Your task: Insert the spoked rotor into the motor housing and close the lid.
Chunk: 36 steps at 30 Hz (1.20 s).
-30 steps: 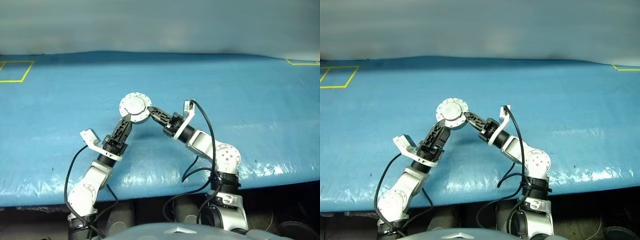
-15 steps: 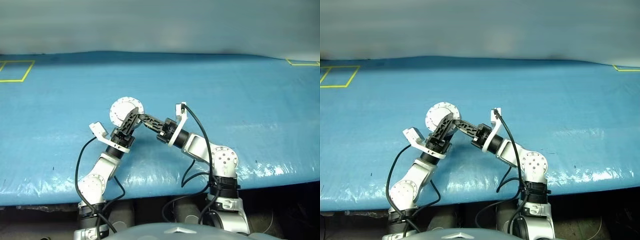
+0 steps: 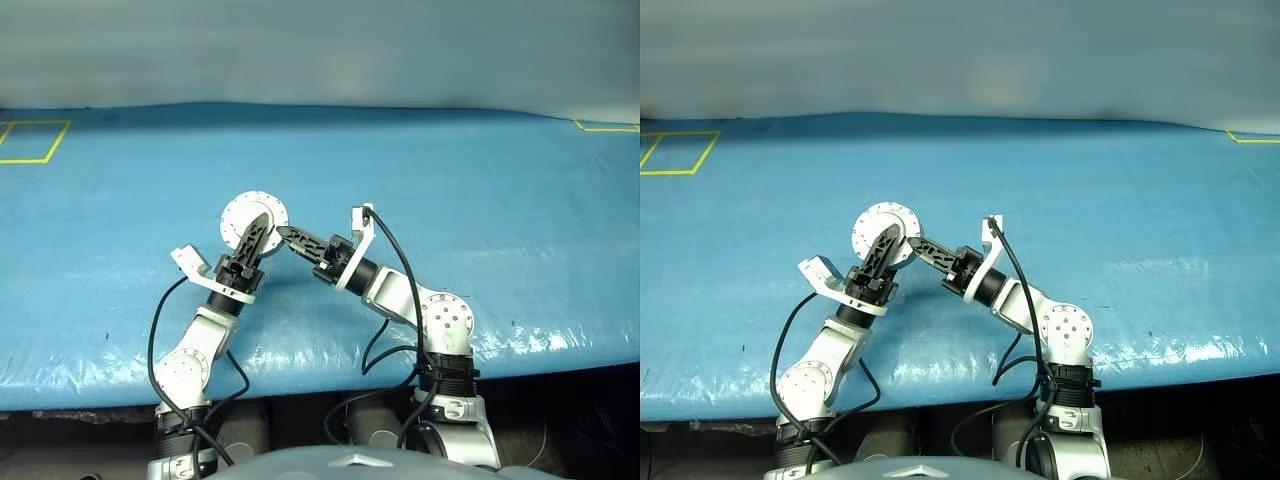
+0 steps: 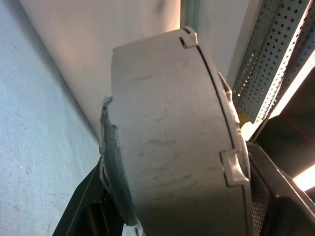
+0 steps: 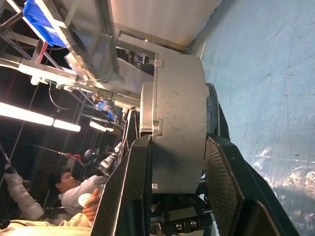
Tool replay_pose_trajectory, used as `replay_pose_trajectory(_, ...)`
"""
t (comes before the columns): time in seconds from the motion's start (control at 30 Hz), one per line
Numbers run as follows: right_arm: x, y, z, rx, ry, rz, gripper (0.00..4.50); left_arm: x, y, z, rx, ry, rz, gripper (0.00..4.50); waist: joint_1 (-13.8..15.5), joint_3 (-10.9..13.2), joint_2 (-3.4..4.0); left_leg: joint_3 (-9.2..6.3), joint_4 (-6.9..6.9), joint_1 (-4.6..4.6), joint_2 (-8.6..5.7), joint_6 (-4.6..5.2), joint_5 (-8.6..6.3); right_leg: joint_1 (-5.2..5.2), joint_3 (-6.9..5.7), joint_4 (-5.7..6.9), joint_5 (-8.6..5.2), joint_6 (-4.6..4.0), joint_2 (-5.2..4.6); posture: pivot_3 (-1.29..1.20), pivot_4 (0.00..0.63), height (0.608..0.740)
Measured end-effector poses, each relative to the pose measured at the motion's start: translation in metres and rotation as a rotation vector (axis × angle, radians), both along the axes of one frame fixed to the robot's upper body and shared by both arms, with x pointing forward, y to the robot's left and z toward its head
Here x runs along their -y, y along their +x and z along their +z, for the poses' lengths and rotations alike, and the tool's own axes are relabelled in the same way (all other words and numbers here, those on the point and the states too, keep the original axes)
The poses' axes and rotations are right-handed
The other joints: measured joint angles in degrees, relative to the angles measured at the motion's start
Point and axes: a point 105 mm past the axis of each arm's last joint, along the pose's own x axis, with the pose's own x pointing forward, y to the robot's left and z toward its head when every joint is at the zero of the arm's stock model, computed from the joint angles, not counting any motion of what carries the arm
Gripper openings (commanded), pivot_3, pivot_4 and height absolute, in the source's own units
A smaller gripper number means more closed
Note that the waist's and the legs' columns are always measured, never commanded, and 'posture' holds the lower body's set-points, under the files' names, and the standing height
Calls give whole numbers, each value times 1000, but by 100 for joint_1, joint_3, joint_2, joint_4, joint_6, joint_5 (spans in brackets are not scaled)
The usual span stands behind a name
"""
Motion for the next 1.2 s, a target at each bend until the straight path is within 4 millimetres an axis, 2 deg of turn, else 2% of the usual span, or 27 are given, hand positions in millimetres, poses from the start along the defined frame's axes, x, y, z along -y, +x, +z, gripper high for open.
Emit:
replay_pose_trajectory(0.1,1,2,-2,1,-13,-15,1172,1,2,-2,-24,-9,-3,2674,4,0,0,0,2,0,0,0,0,1,0,0,0,1,0,0,150,740)
replay_pose_trajectory(0.2,3,4,-6,10,-45,-37,2185,1,6,-6,-50,4,13,2674,1,0,0,0,3,1,-1,0,0,2,0,0,1,1,0,0,150,740)
replay_pose_trajectory(0.27,6,6,-8,23,-64,-52,2805,-7,11,-14,-95,33,72,2674,-4,0,0,1,3,4,-1,0,0,2,1,2,1,1,1,0,150,740)
replay_pose_trajectory(0.4,10,13,-5,51,-78,-115,2805,-25,18,-42,-227,80,185,2674,10,0,0,-4,3,3,1,0,0,2,1,4,1,0,5,0,150,740)
replay_pose_trajectory(0.5,12,18,-8,66,-128,-159,2805,-40,24,-49,-278,120,284,2674,37,-1,-1,-4,6,1,-2,-1,1,3,2,2,3,3,2,0,150,740)
replay_pose_trajectory(0.6,16,21,-12,85,-171,-178,2805,-65,38,-50,-335,136,433,2674,58,0,-4,-5,8,2,-2,-4,2,4,2,3,6,5,4,0,150,740)
replay_pose_trajectory(0.7,22,21,-13,106,-197,-188,2805,-90,54,-41,-375,117,580,2674,99,-1,-8,-11,12,3,-6,-4,3,13,1,-2,11,12,3,0,150,740)
replay_pose_trajectory(0.83,24,20,-13,124,-206,-203,2805,-107,69,-40,-439,150,687,2674,101,-2,-10,-15,10,3,-9,-4,3,24,1,-19,30,42,2,0,150,740)
replay_pose_trajectory(1.03,30,22,-17,121,-227,-230,2805,-128,73,-45,-535,208,801,2674,72,-2,-10,-17,7,15,-8,-4,3,36,0,-30,45,31,4,0,150,740)
replay_pose_trajectory(1.2,32,23,-15,125,-212,-251,2846,-139,70,-43,-565,269,872,4130,52,-3,-10,-17,7,36,-7,-4,3,58,1,-33,38,46,3,0,150,740)
